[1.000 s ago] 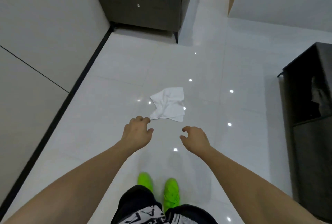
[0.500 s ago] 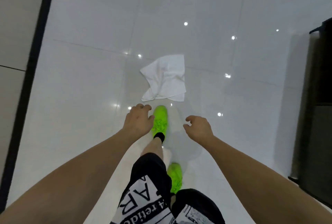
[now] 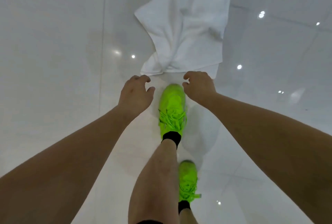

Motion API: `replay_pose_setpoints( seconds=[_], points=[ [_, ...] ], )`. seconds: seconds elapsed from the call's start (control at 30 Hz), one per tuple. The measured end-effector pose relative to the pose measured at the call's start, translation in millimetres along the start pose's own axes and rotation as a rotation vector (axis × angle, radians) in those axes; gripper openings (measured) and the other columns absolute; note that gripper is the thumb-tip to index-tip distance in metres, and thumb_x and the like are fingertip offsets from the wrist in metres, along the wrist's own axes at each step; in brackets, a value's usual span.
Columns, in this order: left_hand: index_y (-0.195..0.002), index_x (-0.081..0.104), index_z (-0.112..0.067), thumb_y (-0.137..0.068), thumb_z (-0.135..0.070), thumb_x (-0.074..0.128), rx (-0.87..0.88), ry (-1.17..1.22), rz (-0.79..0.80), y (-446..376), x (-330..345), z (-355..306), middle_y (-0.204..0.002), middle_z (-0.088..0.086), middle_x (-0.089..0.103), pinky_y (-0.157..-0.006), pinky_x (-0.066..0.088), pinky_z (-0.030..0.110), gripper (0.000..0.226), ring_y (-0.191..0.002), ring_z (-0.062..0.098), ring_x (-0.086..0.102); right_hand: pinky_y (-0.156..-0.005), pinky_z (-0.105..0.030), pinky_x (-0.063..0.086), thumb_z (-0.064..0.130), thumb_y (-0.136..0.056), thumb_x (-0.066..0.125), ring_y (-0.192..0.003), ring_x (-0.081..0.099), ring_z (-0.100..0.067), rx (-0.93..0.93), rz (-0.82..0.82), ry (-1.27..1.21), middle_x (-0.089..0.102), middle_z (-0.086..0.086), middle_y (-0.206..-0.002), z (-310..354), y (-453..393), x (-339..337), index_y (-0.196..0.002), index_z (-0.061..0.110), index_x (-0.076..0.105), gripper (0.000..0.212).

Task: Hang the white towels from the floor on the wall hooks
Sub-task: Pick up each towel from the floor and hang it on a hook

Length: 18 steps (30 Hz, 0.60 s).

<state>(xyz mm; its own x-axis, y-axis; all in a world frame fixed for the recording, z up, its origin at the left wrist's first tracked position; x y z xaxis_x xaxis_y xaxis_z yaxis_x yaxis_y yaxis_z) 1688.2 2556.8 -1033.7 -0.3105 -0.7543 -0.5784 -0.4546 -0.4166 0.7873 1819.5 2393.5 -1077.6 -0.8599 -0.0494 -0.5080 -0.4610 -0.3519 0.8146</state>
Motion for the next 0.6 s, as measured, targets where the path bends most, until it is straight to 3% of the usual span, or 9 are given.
replay_pose_setpoints(
  seconds=[0.13,0.27,0.4,0.6],
  points=[
    [-0.126,0.056,-0.02,-0.093,-0.036,0.055,0.001,-0.003,0.051,-37.6,50.1,17.6,-0.122,0.007,0.056,-0.094,0.038,0.032,0.037,-0.114,0.026,0.053,-0.087,-0.039,0.045,0.01,-0.086,0.057,-0.111,0.051,-0.034,-0.038,-0.079,0.115,0.059,-0.015,-0.115,-17.5,-52.9,34.2,-0.118,0.01,0.061,0.032],
    [-0.126,0.057,-0.018,-0.093,-0.034,0.055,0.082,-0.005,0.056,-73.4,68.9,5.7,-0.126,0.008,0.055,-0.095,0.036,0.031,0.037,-0.118,0.027,0.051,-0.086,-0.045,0.044,-0.003,-0.079,0.053,-0.109,0.047,-0.039,-0.105,-0.22,0.268,0.05,-0.015,-0.129,-34.7,-81.2,37.1,-0.123,0.008,0.055,0.045],
    [-0.128,0.057,-0.018,-0.095,-0.033,0.054,0.144,-0.024,0.044,-89.2,70.2,-9.9,-0.129,0.008,0.053,-0.092,0.035,0.029,0.037,-0.119,0.026,0.05,-0.08,-0.042,0.04,-0.001,-0.085,0.052,-0.102,0.048,-0.036,-0.173,-0.242,0.443,0.054,-0.013,-0.116,-44.3,-103.0,31.2,-0.107,0.006,0.063,0.026],
    [-0.13,0.055,-0.018,-0.095,-0.033,0.053,0.139,-0.047,0.057,-75.0,48.8,-22.9,-0.131,0.01,0.052,-0.094,0.038,0.034,0.038,-0.119,0.028,0.05,-0.078,-0.037,0.039,0.008,-0.081,0.056,-0.097,0.054,-0.033,-0.13,-0.254,0.22,0.066,-0.008,-0.098,-30.8,-87.2,6.3,-0.095,0.013,0.071,0.02]
  ],
)
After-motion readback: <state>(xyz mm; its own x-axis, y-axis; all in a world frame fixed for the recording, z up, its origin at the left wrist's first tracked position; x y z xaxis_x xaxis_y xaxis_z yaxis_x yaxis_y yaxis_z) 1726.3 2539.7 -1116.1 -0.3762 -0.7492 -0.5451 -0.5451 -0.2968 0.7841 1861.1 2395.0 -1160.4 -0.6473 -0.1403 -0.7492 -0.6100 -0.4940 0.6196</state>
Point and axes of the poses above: each hand's wrist, its own y-axis away from the middle knuckle, its own x-axis out of the palm, z = x × y, the point moved 6 cm from there along -y, towards the middle knuckle
